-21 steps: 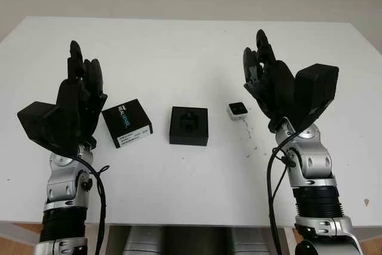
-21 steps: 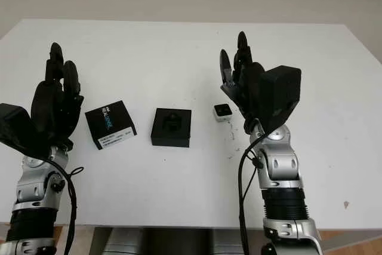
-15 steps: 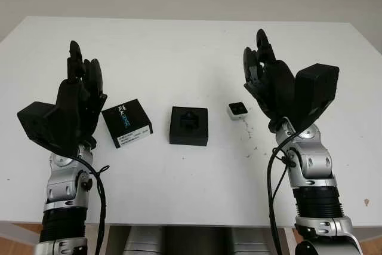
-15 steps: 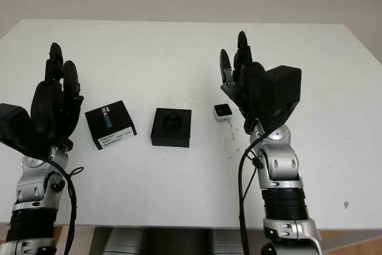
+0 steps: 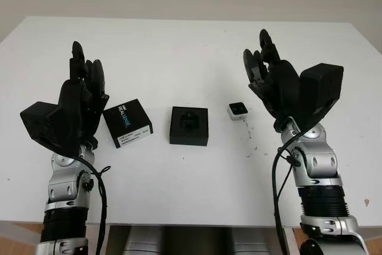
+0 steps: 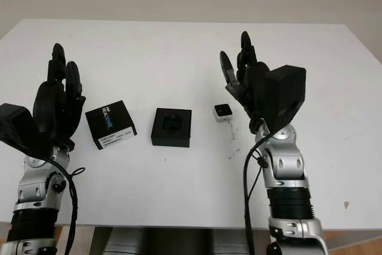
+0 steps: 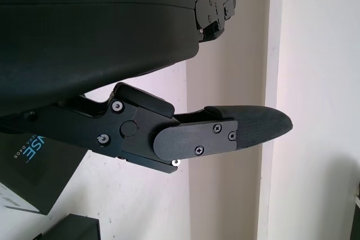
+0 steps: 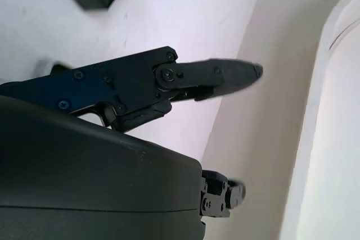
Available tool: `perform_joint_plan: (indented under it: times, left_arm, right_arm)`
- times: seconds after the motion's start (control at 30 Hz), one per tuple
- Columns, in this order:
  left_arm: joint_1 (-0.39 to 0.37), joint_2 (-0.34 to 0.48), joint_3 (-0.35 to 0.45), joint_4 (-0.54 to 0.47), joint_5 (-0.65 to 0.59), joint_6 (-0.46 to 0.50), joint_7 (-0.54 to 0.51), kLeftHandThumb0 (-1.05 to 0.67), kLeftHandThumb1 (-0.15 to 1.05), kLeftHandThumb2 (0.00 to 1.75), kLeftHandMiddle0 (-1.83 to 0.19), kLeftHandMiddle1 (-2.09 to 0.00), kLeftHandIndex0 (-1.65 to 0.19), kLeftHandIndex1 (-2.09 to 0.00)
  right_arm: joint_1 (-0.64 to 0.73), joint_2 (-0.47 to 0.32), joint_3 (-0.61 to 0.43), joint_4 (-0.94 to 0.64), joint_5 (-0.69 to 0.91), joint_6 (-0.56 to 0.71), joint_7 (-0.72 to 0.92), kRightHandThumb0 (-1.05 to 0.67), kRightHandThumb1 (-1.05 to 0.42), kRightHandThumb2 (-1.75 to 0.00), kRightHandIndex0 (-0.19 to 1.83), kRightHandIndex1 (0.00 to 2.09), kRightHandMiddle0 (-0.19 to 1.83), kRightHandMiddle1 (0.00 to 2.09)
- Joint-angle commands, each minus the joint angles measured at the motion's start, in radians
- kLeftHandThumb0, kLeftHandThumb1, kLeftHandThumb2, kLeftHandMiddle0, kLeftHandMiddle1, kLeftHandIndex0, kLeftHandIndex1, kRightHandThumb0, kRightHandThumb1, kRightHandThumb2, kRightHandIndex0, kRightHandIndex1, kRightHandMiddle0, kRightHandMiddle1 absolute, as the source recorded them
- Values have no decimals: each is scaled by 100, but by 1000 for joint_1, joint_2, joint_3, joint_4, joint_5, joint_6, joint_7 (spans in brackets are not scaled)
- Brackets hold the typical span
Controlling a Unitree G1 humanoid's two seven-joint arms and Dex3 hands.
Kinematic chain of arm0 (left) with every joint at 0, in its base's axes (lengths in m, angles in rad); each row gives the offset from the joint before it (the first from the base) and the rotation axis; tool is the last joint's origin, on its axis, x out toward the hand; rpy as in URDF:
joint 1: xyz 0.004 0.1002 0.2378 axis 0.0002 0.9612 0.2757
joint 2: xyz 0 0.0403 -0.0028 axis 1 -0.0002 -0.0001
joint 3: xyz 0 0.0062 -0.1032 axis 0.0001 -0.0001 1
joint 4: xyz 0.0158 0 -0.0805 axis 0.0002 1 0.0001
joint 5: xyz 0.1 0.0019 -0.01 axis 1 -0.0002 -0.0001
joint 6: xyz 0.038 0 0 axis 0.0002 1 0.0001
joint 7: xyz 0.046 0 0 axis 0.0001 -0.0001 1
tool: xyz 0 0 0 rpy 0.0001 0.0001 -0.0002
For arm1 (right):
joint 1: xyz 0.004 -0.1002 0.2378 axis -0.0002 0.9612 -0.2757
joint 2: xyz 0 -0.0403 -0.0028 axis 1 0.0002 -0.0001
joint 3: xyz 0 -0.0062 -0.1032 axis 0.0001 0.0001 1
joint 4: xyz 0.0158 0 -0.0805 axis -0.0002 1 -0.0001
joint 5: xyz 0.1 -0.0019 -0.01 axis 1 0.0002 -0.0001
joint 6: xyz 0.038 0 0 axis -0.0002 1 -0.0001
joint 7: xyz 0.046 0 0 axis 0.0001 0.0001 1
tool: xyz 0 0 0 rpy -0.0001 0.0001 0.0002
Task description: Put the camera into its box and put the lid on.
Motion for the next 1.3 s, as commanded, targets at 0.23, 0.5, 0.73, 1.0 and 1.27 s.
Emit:
perform_joint_plan:
  times: [0.23, 0.5, 0.73, 1.0, 1.27]
  left_arm:
    - [7, 3, 1, -19, -2, 2, -3, -77, 105, 50, 18, -5, 19, -5]
    - [10, 6, -3, -35, 2, 19, -2, -77, 105, 51, 18, -6, 19, -5]
    - [10, 9, -6, -44, 7, 31, -3, -76, 105, 51, 18, -6, 18, -5]
    - [14, 9, -5, -47, 5, 36, -6, -77, 105, 51, 19, -5, 19, -5]
    - [23, 6, -5, -61, 4, 46, -4, -77, 105, 51, 19, -5, 19, -5]
  right_arm:
    - [-168, -267, 129, 184, -177, -189, 225, -45, -87, -5, 36, 29, -1, 94]
    - [-253, -356, 245, 337, -336, -371, 281, -37, -80, -5, 38, 32, 22, 64]
    - [-301, -404, 365, 402, -514, -446, 309, -39, -81, -6, 38, 16, 42, 22]
    - [-309, -404, 400, 404, -579, -474, 313, -39, -80, -5, 41, 13, 46, 15]
    - [-311, -404, 430, 449, -640, -537, 255, -47, -80, -5, 43, 12, 51, 15]
